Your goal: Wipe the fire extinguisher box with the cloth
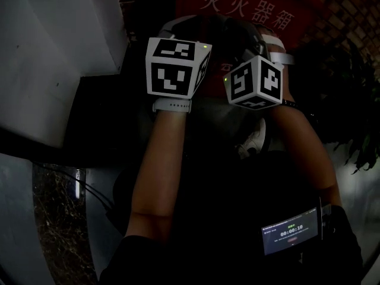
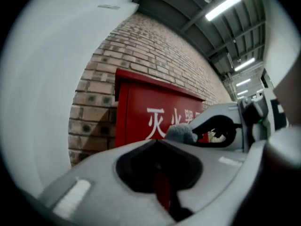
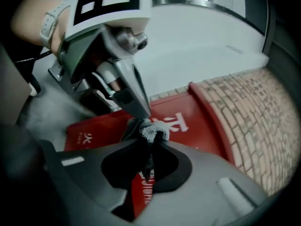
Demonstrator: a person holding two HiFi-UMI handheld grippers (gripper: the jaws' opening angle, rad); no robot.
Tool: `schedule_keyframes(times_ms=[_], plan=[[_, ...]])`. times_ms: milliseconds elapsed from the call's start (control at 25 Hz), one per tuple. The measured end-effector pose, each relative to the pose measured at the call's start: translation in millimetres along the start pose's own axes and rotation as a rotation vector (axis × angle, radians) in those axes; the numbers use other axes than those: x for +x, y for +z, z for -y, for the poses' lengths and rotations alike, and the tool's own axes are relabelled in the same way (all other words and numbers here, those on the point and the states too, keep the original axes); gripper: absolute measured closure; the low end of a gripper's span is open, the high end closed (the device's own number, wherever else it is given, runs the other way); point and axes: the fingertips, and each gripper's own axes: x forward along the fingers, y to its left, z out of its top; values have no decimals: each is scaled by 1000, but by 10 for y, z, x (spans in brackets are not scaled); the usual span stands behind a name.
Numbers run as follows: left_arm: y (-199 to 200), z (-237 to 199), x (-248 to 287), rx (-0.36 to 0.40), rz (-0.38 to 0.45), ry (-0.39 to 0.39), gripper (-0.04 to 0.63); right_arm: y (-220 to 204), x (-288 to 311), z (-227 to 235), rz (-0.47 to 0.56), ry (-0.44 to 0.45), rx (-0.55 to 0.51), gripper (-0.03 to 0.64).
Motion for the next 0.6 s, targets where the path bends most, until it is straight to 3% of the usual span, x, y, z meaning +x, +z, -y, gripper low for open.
schedule_keyframes(times_ms=[120,320,600], plan=[[236,-39,-27,64,44,25,592,75,-23,377,9,-60,-6,583],[534,117,-117,92,95,7,592,193,-35,849,26,-138,-38,583],[713,183,-161,117,136,15,592,263,4,1101,19,-174,-89,583]])
